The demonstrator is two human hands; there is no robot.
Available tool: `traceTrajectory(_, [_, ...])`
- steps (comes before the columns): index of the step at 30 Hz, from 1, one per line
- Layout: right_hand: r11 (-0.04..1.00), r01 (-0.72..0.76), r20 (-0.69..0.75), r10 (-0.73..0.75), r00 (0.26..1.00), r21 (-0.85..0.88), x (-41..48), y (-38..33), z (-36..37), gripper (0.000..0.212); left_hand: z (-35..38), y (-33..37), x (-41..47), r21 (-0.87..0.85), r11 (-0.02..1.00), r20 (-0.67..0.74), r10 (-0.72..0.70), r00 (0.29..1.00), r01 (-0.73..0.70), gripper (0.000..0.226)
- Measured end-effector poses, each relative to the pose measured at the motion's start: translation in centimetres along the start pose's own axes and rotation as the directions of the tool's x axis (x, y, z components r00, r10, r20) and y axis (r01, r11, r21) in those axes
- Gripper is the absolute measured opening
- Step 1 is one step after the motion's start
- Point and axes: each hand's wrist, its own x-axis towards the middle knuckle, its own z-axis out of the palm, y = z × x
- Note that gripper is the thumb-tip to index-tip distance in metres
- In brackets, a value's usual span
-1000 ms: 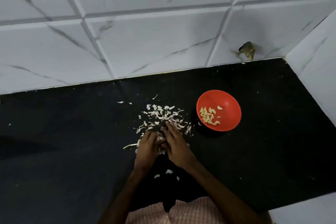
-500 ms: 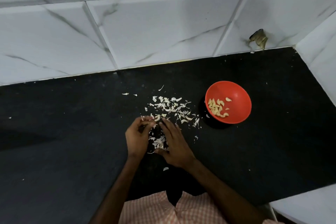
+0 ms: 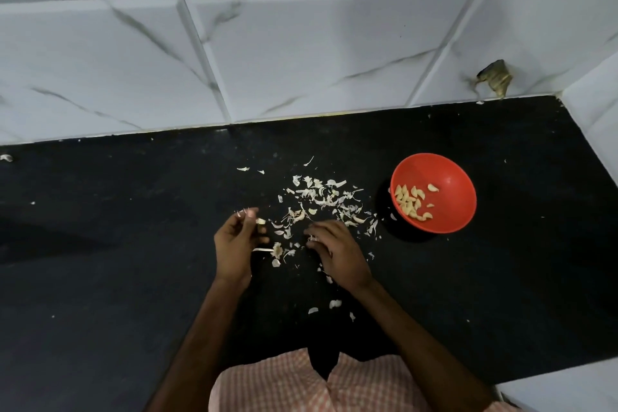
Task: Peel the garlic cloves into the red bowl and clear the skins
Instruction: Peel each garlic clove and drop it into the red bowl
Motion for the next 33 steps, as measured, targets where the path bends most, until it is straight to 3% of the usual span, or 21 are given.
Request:
traceTrajectory(3, [0.997, 0.041, 0.061, -0.036, 0.997, -0.068, 2.4, -0.2, 0.1, 0.038, 0.2, 0.1, 0.1, -0.018, 1.0, -0.031, -0.013, 0.999, 0.012, 0.019])
traceTrajectory(5, [0.989, 0.052, 0.207, -0.023, 0.978, -0.136, 3.5, -0.3, 0.5, 0.055, 0.1, 0.3, 0.2, -0.023, 1.0, -0.04, -0.003, 0.999, 0.002, 0.022])
traceTrajectory(7, [0.956, 0.157, 0.365, -0.058, 0.929, -0.249, 3.6, -0.3, 1.1, 0.066, -0.4, 0.2, 0.4, -0.007, 1.0, -0.054, 0.011, 0.998, -0.011, 0.024])
traceTrajectory(10, [0.905, 0.306, 0.465, -0.142, 0.874, -0.297, 2.3, 0.0, 1.8, 0.064, -1.7, -0.4, 0.8, 0.166, 0.983, -0.124, 0.099, 0.987, -0.077, 0.023])
traceTrajectory(14, [0.939, 0.306, 0.277, -0.257, 0.926, -0.154, -0.3, 0.1, 1.4, 0.041, -2.3, -2.5, 0.4, 0.385, 0.919, -0.206, 0.177, 0.962, -0.087, 0.022])
traceTrajectory(17, [0.946, 0.296, 0.187, -0.27, 0.945, -0.131, -1.2, 0.2, 0.8, 0.045, -1.6, -3.4, 0.0, 0.426, 0.901, -0.193, 0.181, 0.964, -0.084, 0.022])
traceTrajectory(20, [0.976, 0.189, 0.136, -0.174, 0.975, -0.106, -1.1, 0.5, 0.2, 0.053, 0.4, -3.8, -0.4, 0.338, 0.938, -0.132, 0.122, 0.984, -0.071, 0.02])
traceTrajectory(23, [1.0, 0.024, 0.021, -0.024, 0.999, -0.012, -0.8, 0.4, -0.7, 0.04, 2.9, -4.2, -1.0, 0.216, 0.975, -0.103, 0.075, 0.992, -0.051, 0.026])
traceTrajectory(25, [1.0, -0.004, -0.025, 0.004, 1.0, -0.004, -0.6, 0.8, -1.4, 0.024, 4.1, -4.2, -1.0, 0.159, 0.987, -0.085, 0.051, 0.995, -0.037, 0.026])
traceTrajectory(28, [0.998, 0.012, -0.035, -0.014, 0.999, -0.064, -1.4, 1.2, -2.1, 0.018, 5.3, -3.3, 0.0, 0.147, 0.987, -0.058, 0.067, 0.996, -0.058, 0.021])
traceTrajectory(33, [0.977, -0.086, -0.091, 0.105, 0.99, 0.193, -0.2, 0.3, -3.0, 0.025, 5.5, -0.9, 2.8, 0.107, 0.988, -0.073, 0.12, 0.99, -0.112, 0.025])
